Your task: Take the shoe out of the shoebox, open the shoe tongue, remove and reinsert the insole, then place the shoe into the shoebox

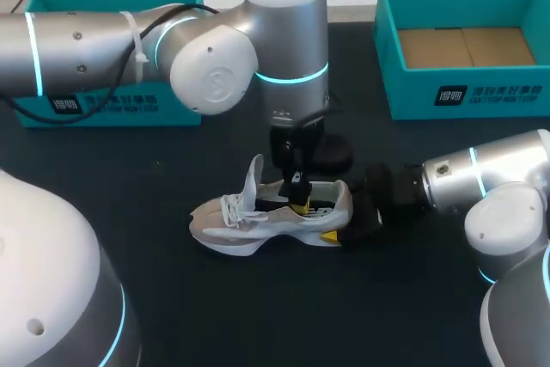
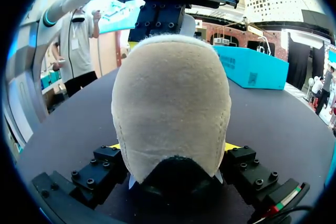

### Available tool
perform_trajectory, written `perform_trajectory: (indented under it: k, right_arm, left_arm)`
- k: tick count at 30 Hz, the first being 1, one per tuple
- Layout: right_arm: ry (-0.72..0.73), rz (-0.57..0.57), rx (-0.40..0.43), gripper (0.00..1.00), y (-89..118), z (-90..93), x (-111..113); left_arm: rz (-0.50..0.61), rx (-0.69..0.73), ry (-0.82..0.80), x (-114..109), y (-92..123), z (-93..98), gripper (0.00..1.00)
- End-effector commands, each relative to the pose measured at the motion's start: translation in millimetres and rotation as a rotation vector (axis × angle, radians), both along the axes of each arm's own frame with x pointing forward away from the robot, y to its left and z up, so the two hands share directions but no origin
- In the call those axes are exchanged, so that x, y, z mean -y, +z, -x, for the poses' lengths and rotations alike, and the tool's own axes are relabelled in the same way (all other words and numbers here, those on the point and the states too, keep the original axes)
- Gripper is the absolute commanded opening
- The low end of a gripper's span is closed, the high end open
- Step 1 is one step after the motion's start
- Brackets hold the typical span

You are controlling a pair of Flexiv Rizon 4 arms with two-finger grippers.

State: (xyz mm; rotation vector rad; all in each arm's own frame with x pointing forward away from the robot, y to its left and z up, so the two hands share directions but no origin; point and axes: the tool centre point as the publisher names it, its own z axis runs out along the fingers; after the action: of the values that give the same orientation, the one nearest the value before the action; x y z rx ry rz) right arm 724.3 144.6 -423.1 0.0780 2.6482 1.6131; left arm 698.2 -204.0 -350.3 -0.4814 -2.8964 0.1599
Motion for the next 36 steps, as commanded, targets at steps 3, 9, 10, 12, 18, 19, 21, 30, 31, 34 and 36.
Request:
perform_trajectory:
  k: [3,9,10,12,18,19,21,30,31,34,36]
  right_arm:
    - [-0.001,0.001,0.001,0.00,-2.4,0.9,0.0]
    - [-0.001,0.001,0.001,0.00,-2.4,0.9,0.0]
    - [-0.001,0.001,0.001,0.00,-2.4,0.9,0.0]
    - [-0.001,0.001,0.001,0.00,-2.4,0.9,0.0]
    - [-0.001,0.001,0.001,0.00,-2.4,0.9,0.0]
    - [-0.001,0.001,0.001,0.00,-2.4,0.9,0.0]
    - [-0.001,0.001,0.001,0.00,-2.4,0.9,0.0]
    - [-0.001,0.001,0.001,0.00,-2.4,0.9,0.0]
    - [-0.001,0.001,0.001,0.00,-2.4,0.9,0.0]
    - [-0.001,0.001,0.001,0.00,-2.4,0.9,0.0]
    - [-0.001,0.001,0.001,0.00,-2.4,0.9,0.0]
  left_arm:
    - [-0.012,0.034,0.026,0.3,-6.4,3.9,0.00]
    - [0.000,0.014,0.035,-0.4,-19.2,3.6,0.00]
    - [-0.013,0.012,0.039,-1.2,-21.4,3.4,0.00]
    - [-0.016,0.005,0.049,-4.3,-26.7,1.4,0.00]
    - [-0.009,-0.043,0.047,-9.6,-34.9,-1.0,0.00]
    - [-0.010,-0.044,0.046,-9.7,-35.7,-0.4,0.00]
    - [-0.013,-0.064,0.036,-10.5,-36.8,1.9,0.00]
    - [-0.034,-0.079,0.014,-9.8,-39.3,6.5,0.33]
    - [-0.034,-0.076,0.011,-9.4,-39.0,7.0,0.33]
    - [-0.033,-0.071,-0.008,-7.4,-40.7,7.5,0.30]
    - [-0.023,-0.073,-0.024,-6.3,-44.4,5.6,0.33]
